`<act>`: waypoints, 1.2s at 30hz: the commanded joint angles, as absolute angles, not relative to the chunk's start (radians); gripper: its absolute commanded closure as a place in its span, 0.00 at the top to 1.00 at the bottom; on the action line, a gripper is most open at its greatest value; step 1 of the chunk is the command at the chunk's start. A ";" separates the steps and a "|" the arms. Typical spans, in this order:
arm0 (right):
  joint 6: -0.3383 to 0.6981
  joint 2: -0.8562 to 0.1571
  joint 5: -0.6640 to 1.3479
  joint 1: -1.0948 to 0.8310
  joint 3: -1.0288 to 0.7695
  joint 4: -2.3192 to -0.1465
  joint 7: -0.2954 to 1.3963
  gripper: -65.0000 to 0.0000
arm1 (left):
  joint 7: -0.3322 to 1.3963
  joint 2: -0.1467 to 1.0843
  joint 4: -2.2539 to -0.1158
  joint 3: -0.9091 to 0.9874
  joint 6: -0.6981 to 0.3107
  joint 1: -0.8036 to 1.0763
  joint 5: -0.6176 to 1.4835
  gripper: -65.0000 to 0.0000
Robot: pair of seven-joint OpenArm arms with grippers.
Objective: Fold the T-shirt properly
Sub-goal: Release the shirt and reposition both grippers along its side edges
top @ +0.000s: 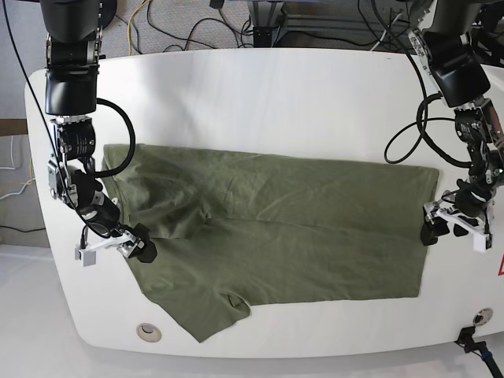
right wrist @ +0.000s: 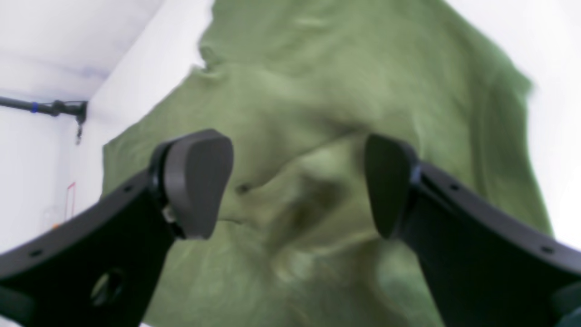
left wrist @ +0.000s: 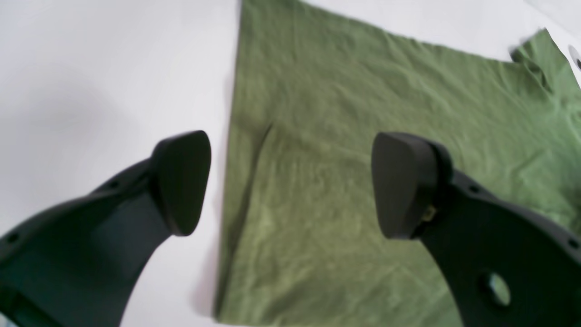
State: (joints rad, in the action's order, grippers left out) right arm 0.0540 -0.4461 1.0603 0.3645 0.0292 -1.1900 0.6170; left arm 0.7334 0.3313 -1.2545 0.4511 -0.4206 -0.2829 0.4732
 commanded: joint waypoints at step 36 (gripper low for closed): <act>0.483 -0.311 0.254 0.038 -0.348 -1.369 0.630 0.73 | 0.378 0.498 -1.546 0.455 -0.423 0.156 0.473 0.82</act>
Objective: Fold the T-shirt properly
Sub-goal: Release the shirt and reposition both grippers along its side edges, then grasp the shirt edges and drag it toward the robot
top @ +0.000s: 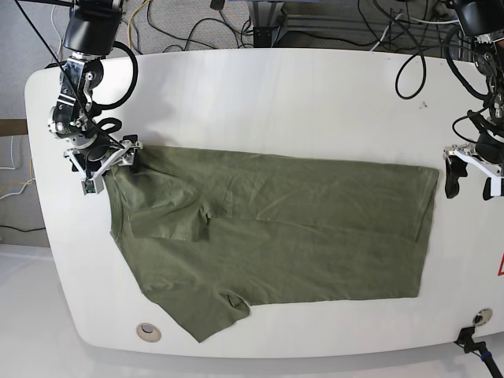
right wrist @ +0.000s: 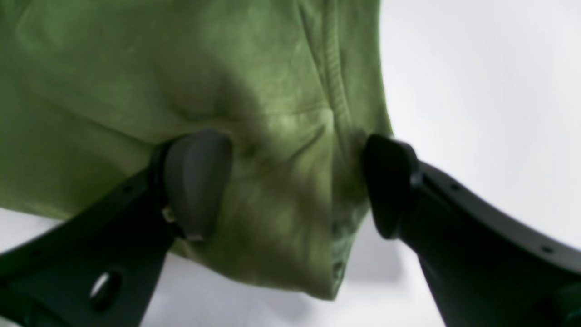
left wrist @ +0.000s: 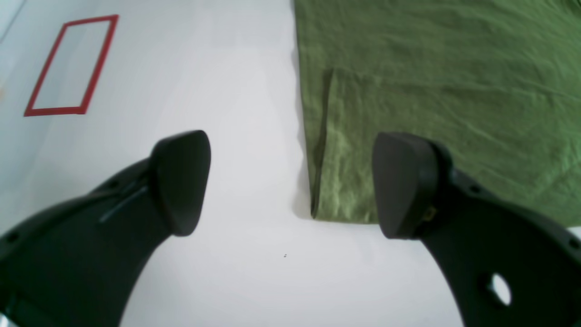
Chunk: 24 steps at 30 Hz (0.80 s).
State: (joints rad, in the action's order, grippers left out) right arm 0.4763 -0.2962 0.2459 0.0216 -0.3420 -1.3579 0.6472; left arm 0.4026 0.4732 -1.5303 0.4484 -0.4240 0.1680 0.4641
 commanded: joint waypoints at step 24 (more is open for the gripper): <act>0.484 -0.309 0.255 0.001 -0.346 -1.363 0.622 0.00 | 0.378 0.496 -1.311 0.251 -0.418 0.013 0.473 0.82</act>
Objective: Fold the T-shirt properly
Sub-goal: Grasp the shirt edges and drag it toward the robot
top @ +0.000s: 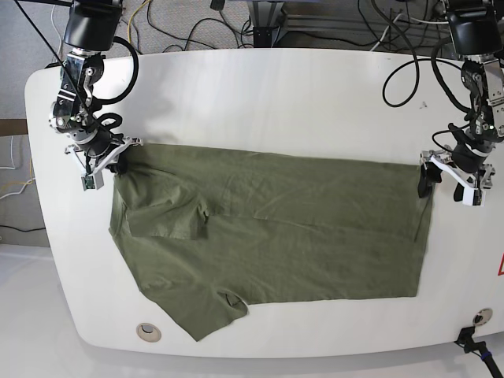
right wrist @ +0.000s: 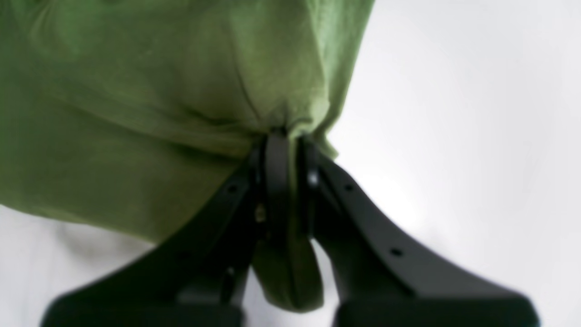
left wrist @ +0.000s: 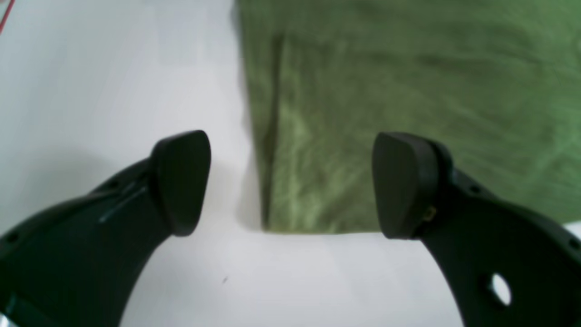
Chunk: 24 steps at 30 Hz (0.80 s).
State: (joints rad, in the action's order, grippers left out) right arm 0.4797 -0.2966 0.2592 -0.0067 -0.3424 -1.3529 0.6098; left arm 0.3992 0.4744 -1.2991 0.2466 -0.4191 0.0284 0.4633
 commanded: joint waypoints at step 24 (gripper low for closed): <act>0.484 -0.309 0.257 -0.001 -0.346 -1.365 0.622 0.00 | 0.375 0.470 -1.032 0.143 -0.420 -0.096 0.475 0.00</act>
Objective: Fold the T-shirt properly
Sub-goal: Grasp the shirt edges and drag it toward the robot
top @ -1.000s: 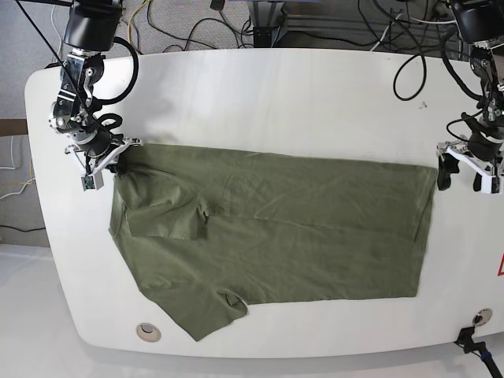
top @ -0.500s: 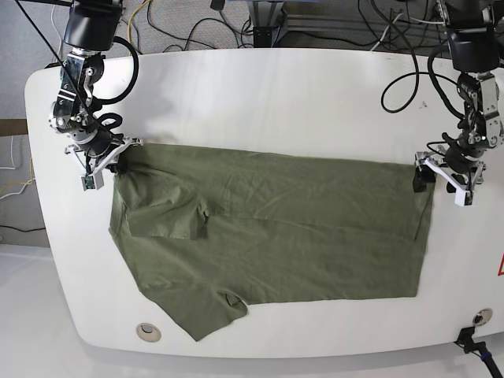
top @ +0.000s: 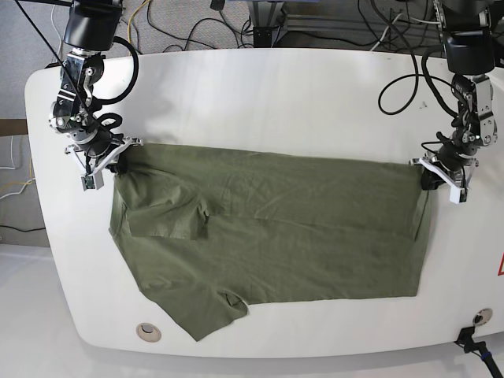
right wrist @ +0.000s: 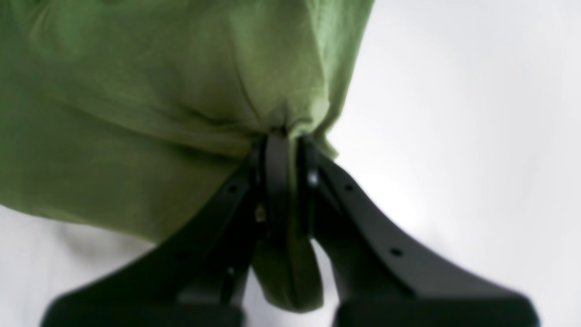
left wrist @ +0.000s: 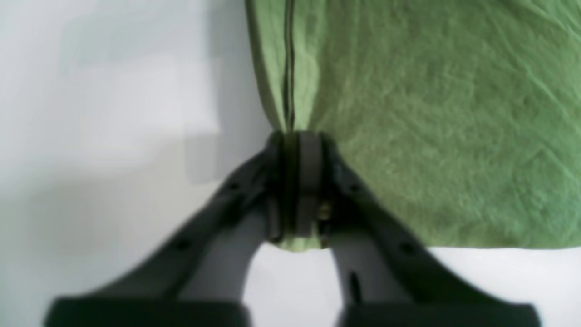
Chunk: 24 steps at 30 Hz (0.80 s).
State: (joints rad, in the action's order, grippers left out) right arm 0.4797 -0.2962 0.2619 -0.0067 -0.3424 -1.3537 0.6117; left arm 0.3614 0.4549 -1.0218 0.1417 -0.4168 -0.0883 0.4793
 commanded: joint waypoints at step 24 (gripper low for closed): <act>0.484 -0.311 0.257 -0.601 -0.463 -1.811 0.627 0.00 | 0.378 0.521 -1.623 0.292 -0.421 0.653 0.476 0.00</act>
